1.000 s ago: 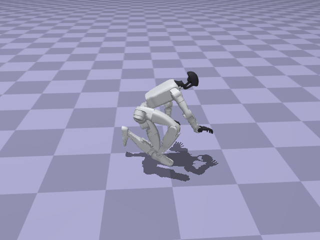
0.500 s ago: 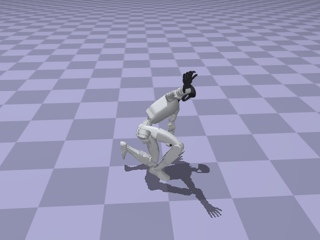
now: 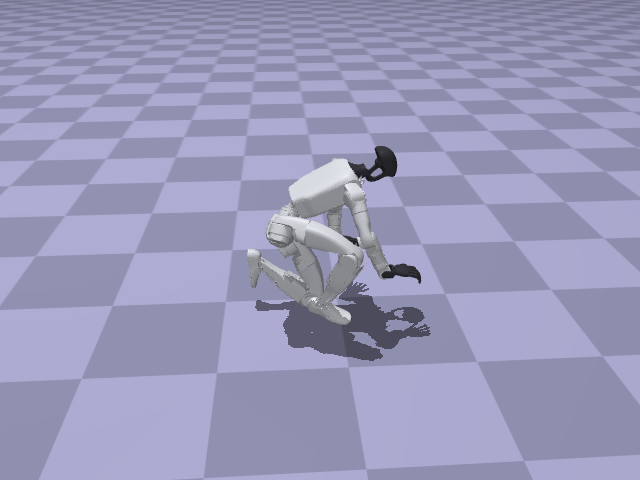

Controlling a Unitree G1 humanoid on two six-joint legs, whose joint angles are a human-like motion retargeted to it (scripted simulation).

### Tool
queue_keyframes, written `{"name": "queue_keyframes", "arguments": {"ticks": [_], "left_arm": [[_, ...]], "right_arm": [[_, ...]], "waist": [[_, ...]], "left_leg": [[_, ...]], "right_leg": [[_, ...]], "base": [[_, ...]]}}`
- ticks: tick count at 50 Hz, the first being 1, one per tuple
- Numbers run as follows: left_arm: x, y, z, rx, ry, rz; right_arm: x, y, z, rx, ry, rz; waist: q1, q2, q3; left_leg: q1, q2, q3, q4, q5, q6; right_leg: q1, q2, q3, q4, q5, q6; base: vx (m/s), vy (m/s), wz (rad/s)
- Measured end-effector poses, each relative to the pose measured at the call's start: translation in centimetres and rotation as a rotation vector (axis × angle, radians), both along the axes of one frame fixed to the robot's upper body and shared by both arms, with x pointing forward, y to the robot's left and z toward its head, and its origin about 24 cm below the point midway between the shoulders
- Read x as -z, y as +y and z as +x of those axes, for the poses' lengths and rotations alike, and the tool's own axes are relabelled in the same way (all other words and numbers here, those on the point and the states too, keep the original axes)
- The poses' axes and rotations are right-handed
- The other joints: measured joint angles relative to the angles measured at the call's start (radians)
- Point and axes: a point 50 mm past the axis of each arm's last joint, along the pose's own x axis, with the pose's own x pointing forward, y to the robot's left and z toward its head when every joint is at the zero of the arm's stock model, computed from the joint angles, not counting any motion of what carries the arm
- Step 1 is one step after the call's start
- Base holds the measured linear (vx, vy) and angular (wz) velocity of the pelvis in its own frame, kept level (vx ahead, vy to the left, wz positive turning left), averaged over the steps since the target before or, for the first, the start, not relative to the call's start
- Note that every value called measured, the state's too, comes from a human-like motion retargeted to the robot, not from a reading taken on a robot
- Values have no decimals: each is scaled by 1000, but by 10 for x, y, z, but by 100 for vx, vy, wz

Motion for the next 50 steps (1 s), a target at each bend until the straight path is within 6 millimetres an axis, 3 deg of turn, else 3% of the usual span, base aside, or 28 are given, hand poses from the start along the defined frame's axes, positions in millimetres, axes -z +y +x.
{"name": "queue_keyframes", "arguments": {"ticks": [3,5,7,10,12,14,15,17,20,21,23,25,27,28,30,32,35,38,42,45,47,50], "left_arm": [[8,16,-3,-49,10,49],[21,48,-8,-135,61,112],[37,104,-21,-261,157,188],[48,200,-54,-401,350,263],[41,259,-79,-395,494,271],[32,289,-96,-355,505,164],[34,296,-102,-313,513,98],[47,289,-109,-253,477,2],[77,254,-111,-167,481,-8],[86,248,-117,-146,505,-8],[106,237,-131,-105,520,-116],[126,225,-147,-74,491,-344],[154,197,-162,-51,497,-557],[164,193,-175,-55,511,-619],[169,190,-188,-48,523,-644],[166,190,-189,-22,527,-598],[151,193,-176,41,514,-494],[124,202,-147,115,475,-383],[65,213,-90,228,367,-275],[0,210,-42,306,271,-128],[-23,202,-27,335,241,-78],[-62,185,-6,389,190,45]], "right_arm": [[10,34,11,-49,99,-172],[26,65,19,-155,246,-202],[46,118,22,-342,430,-243],[62,205,8,-623,707,-397],[39,251,-12,-754,830,-579],[23,263,-26,-849,891,-598],[12,263,-30,-881,908,-586],[-7,245,-27,-883,858,-491],[-57,204,-27,-860,686,-331],[-71,191,-26,-865,618,-251],[-80,162,-24,-855,474,-95],[-65,134,-17,-833,392,84],[-30,96,-11,-686,424,148],[-6,86,-9,-642,469,191],[34,70,-7,-564,565,248],[73,56,-9,-491,681,287],[129,34,-18,-377,848,340],[180,16,-29,-251,993,410],[231,12,-34,-142,1151,637],[234,25,-19,-125,1190,777],[238,17,-21,-45,1179,734],[222,22,-8,-38,1154,631]], "waist": [[-55,-27,0],[-137,-104,0],[-264,-238,0],[-470,-479,0],[-583,-641,0],[-650,-738,0],[-683,-760,0],[-726,-745,0],[-775,-650,-6],[-784,-637,-39],[-798,-616,-91],[-803,-596,-125],[-782,-544,-198],[-781,-538,-241],[-776,-545,-266],[-763,-557,-261],[-732,-573,-231],[-691,-594,-179],[-645,-658,-74],[-652,-717,0],[-651,-716,-8],[-635,-707,0]], "left_leg": [[15,-25,-11,-15,-1,-20],[39,-44,1,-34,2,-31],[79,-69,36,-63,12,-38],[165,-111,111,-120,27,-53],[239,-144,168,-169,35,-84],[306,-166,224,-227,37,-72],[342,-177,255,-262,35,-69],[395,-200,317,-350,21,-23],[425,-246,406,-518,-21,46],[425,-258,427,-582,-19,49],[439,-275,458,-711,9,55],[456,-288,475,-828,91,65],[411,-308,480,-910,233,78],[380,-316,483,-942,309,77],[313,-324,495,-969,428,73],[226,-316,519,-957,473,76],[69,-280,566,-917,443,99],[-106,-248,612,-931,383,120],[-309,-264,680,-1139,383,100],[-428,-334,749,-1489,462,65],[-436,-399,772,-1776,514,27],[-406,-456,773,-2217,645,-29]], "right_leg": [[0,-11,22,15,-15,-1],[0,-13,55,29,-33,-3],[0,-13,108,53,-60,-4],[0,-15,206,107,-119,-24],[0,-31,261,158,-172,-82],[0,-44,304,201,-211,-157],[0,-55,325,223,-232,-196],[0,-65,369,238,-260,-249],[0,-71,441,199,-292,-268],[0,-68,458,173,-285,-266],[41,-60,478,108,-280,-263],[119,-49,485,25,-275,-266],[179,-44,494,-77,-266,-279],[209,-37,497,-136,-259,-285],[279,-24,506,-253,-244,-297],[354,-19,516,-370,-232,-304],[469,-18,524,-536,-222,-309],[575,-21,526,-677,-218,-315],[668,-48,537,-799,-210,-299],[638,-99,547,-838,-196,-260],[622,-133,555,-827,-213,-232],[553,-135,578,-772,-246,-214]], "base": [[8,-9,40],[16,-7,47],[21,-9,58],[28,-15,70],[30,-24,68],[30,-24,51],[31,-20,49],[30,-13,45],[30,-5,44],[34,-6,43],[36,-5,45],[37,-3,43],[39,-1,40],[37,-2,32],[30,-3,29],[24,-3,39],[20,-5,51],[16,-7,51],[11,-8,51],[7,-5,80],[21,2,61],[24,8,-25]]}}
